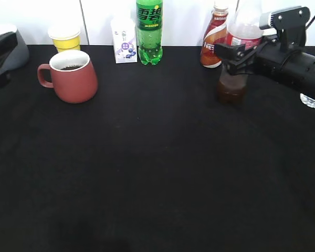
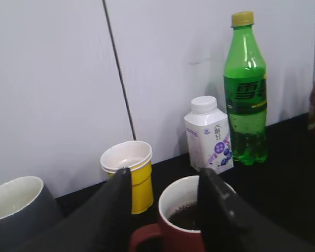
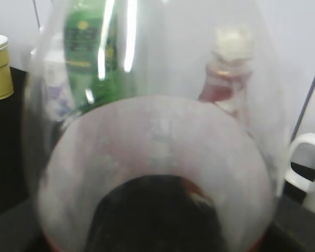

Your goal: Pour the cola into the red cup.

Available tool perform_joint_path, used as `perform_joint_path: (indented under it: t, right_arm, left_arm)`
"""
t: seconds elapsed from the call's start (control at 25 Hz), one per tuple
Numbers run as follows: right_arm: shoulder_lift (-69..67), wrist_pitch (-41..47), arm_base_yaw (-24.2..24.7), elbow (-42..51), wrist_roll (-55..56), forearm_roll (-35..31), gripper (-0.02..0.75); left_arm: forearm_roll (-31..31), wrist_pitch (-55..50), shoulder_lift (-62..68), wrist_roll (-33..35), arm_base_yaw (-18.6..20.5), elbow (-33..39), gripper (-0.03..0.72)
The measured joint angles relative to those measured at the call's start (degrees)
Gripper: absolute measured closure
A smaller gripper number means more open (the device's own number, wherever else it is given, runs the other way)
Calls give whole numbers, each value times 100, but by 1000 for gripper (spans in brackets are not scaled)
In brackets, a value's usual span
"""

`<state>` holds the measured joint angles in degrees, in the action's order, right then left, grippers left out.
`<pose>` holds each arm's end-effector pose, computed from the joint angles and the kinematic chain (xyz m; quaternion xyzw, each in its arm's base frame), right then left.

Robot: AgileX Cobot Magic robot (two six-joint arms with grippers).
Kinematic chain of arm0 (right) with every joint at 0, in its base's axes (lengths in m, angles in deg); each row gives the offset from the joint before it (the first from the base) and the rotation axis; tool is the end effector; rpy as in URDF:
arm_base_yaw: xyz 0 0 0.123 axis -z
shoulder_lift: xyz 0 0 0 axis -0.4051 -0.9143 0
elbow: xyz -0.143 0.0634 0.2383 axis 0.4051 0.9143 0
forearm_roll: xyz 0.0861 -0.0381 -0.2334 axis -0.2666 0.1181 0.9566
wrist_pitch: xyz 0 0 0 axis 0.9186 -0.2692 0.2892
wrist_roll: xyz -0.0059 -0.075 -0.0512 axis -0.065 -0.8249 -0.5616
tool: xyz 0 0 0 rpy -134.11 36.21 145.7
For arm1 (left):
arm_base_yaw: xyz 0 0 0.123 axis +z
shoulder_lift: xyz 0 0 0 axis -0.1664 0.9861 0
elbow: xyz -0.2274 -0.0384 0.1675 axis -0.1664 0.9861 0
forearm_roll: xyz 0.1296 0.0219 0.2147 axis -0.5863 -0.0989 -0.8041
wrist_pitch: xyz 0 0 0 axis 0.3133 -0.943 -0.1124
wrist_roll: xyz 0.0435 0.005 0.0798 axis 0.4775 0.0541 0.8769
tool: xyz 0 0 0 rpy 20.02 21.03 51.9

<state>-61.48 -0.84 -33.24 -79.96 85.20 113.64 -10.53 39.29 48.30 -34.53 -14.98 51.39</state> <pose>0.3695 0.0985 0.1737 -0.1959 0.7144 0.2102 0.6380 0.2455 -0.0477 0.2393 0.1800 0.6899 -0.0774 0.6969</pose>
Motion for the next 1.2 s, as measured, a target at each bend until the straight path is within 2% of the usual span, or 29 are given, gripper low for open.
perform_joint_path:
  t: [0.08,0.28,0.4,0.52,0.68,0.76,0.84,0.88,0.92,1.0,1.08,1.2]
  right_arm:
    - [0,179,0,0,176,134,78]
    - [422,1356,0,17,236,210,78]
    - [704,1930,0,37,978,1102,77]
    - [1026,2527,0,40,1511,1619,77]
    - [1637,3050,0,257,2797,2710,77]
    - [1962,3387,0,316,3724,3806,82]
    - [2379,3727,0,321,4515,4939,94]
    - [2574,3904,0,321,4662,5178,100]
    - [2756,4049,0,321,4719,5351,101]
    - [3083,4383,0,321,4745,5473,105]
    - [3448,4679,0,326,4750,5520,110]
    - [3999,4313,0,371,5029,5555,121]
  left_arm:
    - [-16,-240,-27,-187,0,0,367]
    - [-48,-624,-282,-257,0,2,367]
    - [-53,-1077,-282,-501,0,2,367]
    - [-59,-1710,-338,-783,0,2,367]
    - [-219,-3250,-685,-1816,-13,2,367]
    - [57,-4186,-858,-1983,-320,2,367]
    - [362,-4938,-1138,-2013,-940,2,367]
    - [485,-5158,-1325,-2013,-1238,2,367]
    - [741,-5355,-1523,-2013,-1494,2,367]
    - [1031,-6186,-2008,-2013,-1746,-121,367]
    - [1111,-7239,-2502,-2013,-1758,-417,367]
    - [1151,-8191,-3451,-2013,-1759,-828,367]
